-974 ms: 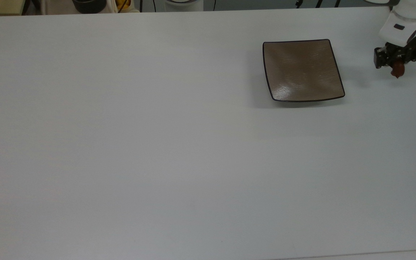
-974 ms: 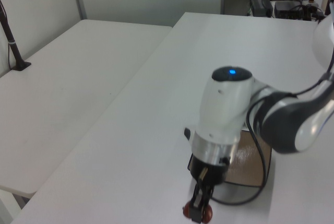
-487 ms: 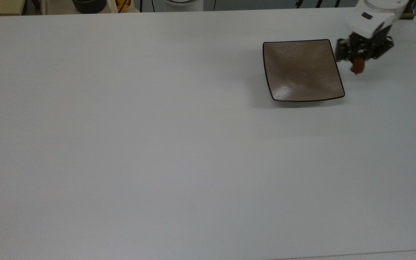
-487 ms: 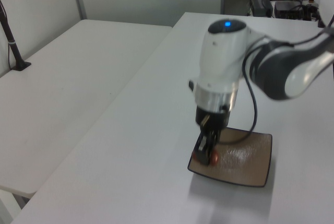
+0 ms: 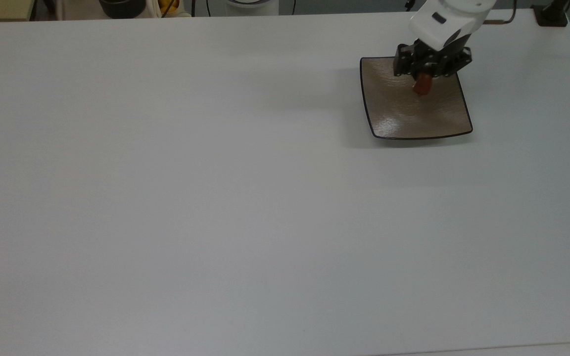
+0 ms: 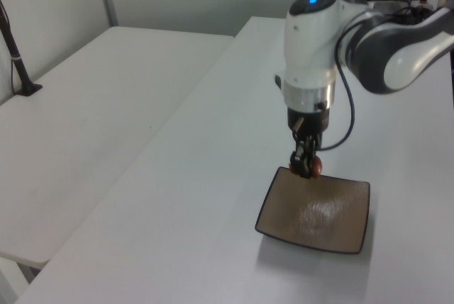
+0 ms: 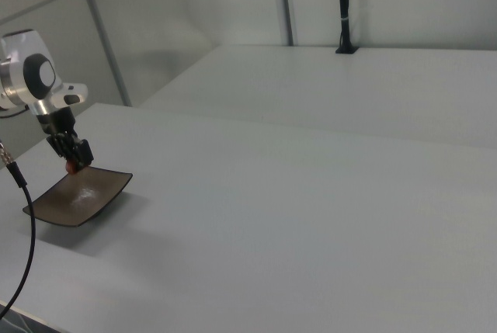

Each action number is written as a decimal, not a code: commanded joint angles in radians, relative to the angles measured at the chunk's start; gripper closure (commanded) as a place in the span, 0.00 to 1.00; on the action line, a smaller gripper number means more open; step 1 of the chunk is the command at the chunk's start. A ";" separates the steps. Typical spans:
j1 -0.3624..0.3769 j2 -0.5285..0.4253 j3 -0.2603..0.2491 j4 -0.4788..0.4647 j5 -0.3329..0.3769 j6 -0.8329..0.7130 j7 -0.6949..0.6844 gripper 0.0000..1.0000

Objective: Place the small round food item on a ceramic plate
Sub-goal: 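Carry the red food item over the brown square plate, then lower the item onto the plate and open the gripper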

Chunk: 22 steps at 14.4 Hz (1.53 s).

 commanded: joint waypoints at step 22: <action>-0.019 -0.229 -0.081 -0.146 0.016 -0.280 -0.303 0.00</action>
